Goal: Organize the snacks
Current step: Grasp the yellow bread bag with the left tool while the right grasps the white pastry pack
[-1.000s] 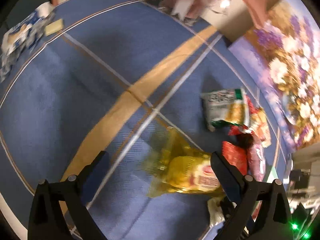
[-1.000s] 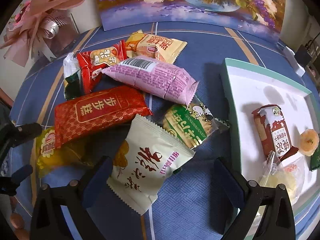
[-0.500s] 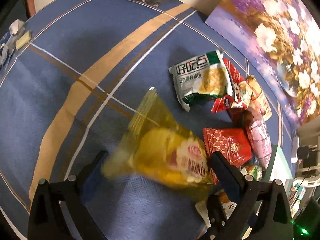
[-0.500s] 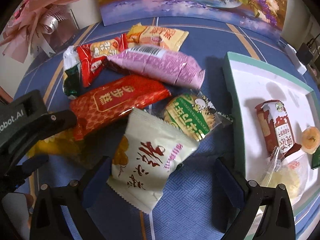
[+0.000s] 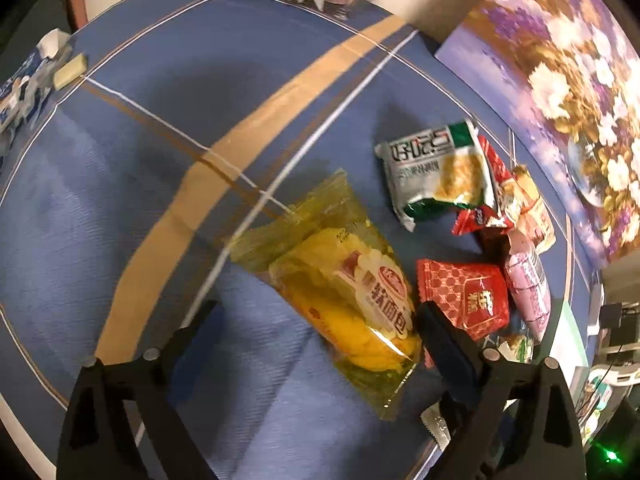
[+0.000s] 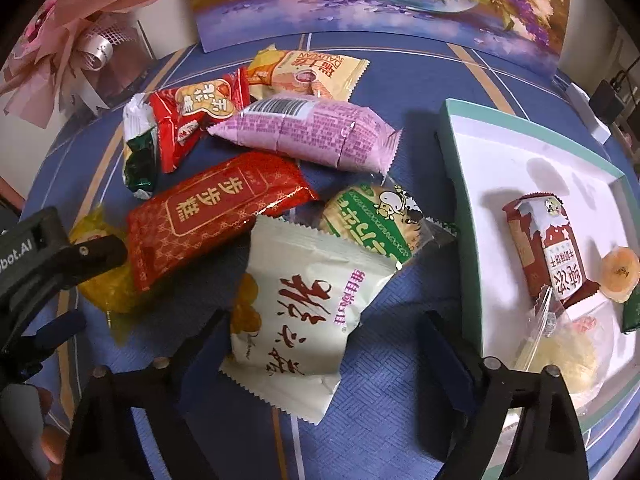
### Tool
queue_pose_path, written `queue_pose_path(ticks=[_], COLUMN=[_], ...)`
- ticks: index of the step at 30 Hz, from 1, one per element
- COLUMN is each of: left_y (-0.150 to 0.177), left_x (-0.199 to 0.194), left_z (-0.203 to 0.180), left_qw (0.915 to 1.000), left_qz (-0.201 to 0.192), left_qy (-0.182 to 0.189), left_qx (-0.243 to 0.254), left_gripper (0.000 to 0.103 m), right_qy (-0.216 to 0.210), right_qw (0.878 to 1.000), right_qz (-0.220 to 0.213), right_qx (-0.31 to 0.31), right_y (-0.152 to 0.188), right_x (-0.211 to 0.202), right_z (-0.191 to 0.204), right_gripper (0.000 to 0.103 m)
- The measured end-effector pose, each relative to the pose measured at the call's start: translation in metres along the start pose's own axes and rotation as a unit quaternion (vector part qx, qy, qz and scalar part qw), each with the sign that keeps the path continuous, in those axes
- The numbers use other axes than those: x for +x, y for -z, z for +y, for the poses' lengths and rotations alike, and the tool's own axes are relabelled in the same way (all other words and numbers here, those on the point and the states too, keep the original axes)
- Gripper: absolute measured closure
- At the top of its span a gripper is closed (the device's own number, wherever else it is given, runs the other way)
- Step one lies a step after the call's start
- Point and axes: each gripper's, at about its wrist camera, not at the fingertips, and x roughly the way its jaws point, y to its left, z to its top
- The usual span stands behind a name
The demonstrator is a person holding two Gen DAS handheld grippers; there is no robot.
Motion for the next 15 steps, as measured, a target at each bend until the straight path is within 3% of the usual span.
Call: queue_pose_path(ticks=[3,6,13,15], left_y=[-0.001,-0.004,-0.004,-0.001], left_x=[-0.006,-0.009,0.000,0.004], left_z=[0.010,0.017,0.006,-0.004], left_qw=[0.9999,0.9995,0.9993,0.9998], left_qz=[-0.006,-0.010,0.005,0.005], left_qy=[-0.003,0.013,0.031,0.021], left_qx=[-0.012,-0.026,-0.018,-0.001], left_gripper=[0.011,0.021,0.021,0.022], right_qy=[-0.007,-0.013,-0.011,-0.010], right_qw=[1.000,1.000,1.000,1.000], right_qz=[0.002,0.003,0.004,0.004], right_qx=[0.000,-0.002,-0.013,-0.016], right_y=[0.001,0.002,0.011,0.013], right_x=[-0.003,-0.005,-0.007,-0.006], right_z=[-0.001,0.000,0.010,0.012], right_gripper=[0.020,0.029,0.040,0.040])
